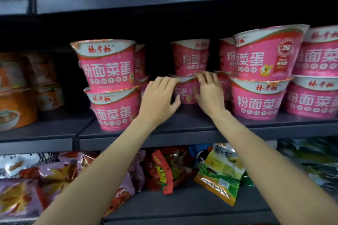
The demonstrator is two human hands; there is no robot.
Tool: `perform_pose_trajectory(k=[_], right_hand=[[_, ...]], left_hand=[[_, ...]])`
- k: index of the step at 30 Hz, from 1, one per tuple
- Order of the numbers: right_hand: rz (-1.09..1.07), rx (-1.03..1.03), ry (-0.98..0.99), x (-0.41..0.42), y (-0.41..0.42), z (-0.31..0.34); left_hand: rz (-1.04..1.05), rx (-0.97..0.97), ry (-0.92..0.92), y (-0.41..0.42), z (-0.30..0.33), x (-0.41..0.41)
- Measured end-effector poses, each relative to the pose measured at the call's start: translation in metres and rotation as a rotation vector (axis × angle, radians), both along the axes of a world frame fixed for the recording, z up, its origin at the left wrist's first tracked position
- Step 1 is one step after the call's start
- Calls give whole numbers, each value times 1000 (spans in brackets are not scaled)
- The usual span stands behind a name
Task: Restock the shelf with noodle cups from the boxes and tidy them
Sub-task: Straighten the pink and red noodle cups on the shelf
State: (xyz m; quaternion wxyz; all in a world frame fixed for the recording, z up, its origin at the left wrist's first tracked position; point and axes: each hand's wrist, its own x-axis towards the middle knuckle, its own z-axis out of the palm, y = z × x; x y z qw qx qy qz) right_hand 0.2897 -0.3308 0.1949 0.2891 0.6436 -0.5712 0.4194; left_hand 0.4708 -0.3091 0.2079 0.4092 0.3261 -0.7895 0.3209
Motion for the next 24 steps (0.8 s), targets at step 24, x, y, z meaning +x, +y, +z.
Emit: perform_pose_trajectory(k=[24], right_hand=[[344,206,-316,-13,6,10]], left_hand=[[36,-126,-102,-73,-5,-33]])
